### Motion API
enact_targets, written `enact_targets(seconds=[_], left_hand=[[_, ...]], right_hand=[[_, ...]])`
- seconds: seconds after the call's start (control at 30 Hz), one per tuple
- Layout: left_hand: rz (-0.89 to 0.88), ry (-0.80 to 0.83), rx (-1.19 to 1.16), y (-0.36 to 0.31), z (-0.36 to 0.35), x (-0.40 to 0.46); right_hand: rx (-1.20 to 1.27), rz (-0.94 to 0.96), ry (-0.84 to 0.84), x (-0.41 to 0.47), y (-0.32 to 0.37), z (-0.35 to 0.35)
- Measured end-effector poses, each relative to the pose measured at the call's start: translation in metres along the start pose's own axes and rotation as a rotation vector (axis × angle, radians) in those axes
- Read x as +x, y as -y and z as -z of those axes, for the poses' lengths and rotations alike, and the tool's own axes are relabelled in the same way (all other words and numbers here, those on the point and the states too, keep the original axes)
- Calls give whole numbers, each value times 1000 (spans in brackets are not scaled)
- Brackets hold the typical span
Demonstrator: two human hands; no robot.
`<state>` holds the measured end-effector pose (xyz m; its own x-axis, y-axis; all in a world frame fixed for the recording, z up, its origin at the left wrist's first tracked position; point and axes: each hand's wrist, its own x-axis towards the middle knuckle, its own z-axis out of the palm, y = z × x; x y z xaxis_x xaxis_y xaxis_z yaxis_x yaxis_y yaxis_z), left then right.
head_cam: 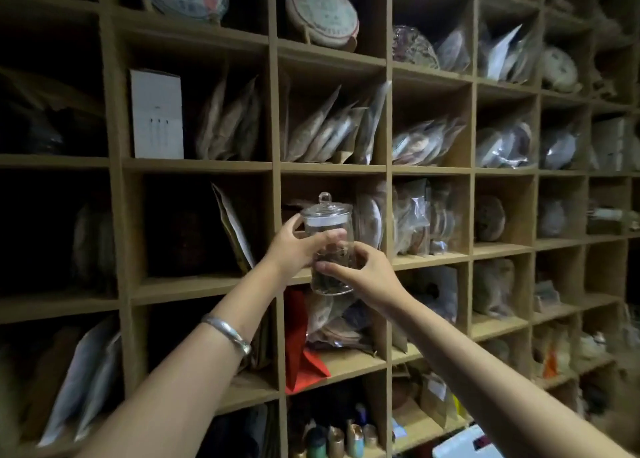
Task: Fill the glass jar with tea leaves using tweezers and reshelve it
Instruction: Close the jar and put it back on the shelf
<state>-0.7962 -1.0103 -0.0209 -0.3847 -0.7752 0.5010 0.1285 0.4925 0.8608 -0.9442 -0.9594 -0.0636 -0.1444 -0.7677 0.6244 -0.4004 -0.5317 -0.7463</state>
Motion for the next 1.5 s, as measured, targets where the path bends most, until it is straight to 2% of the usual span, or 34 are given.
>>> enact_targets(seconds=[0.3,0.57,0.87,1.17,1.27,1.4,1.5], left_hand=[[55,-141,152,42,-24,105],[115,-342,195,90,-14,155],[95,-401,134,123,-8,172],[71,-394,38,139,-1,165],[66,-392,47,145,1,162],[69,-386,72,150,5,159],[95,-394,76,155,4,156]], right_hand=[[79,22,149,110,-84,26],[25,-14,101,169,-139,-2],[59,-7,71,185,-169,-20],[-54,28,16,179,-180,-39],[-119,66,3,177,-181,-45],[-57,58,-35,174,-183,-51],[-98,79,-50,172,-183,-51]])
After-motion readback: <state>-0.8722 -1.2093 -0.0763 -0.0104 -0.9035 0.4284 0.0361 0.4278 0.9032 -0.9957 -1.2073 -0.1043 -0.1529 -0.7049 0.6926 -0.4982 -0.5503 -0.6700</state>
